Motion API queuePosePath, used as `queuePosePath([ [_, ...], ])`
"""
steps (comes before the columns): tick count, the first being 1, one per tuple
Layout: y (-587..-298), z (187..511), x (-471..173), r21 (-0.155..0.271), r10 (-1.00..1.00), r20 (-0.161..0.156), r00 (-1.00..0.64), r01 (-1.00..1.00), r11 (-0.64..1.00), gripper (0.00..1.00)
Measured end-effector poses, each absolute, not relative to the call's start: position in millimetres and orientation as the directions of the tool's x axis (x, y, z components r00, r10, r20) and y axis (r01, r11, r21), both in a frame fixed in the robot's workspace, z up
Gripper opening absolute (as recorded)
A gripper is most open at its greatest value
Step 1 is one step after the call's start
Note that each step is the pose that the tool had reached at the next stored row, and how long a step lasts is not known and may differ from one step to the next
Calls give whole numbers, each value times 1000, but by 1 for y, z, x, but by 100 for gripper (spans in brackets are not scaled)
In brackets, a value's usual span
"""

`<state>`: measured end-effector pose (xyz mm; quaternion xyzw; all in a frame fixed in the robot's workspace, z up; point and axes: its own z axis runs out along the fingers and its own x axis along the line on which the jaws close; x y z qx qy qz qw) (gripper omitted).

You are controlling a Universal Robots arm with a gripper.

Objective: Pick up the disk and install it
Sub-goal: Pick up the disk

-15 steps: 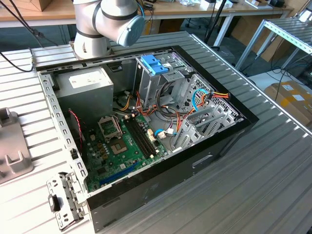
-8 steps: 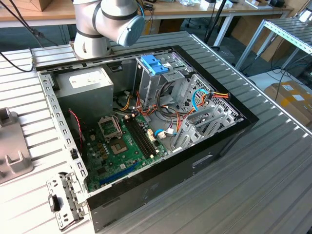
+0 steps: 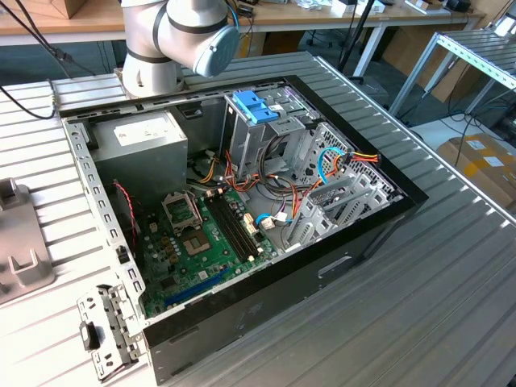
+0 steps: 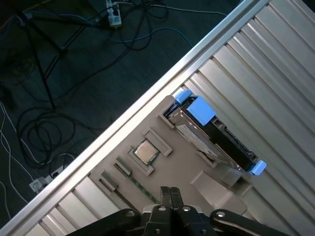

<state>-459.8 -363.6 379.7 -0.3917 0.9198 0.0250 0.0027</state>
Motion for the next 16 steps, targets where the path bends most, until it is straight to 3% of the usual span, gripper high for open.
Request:
queuePosePath([
  [16,-364,380,-460,44,-777,-24,-629,-777,627,11],
])
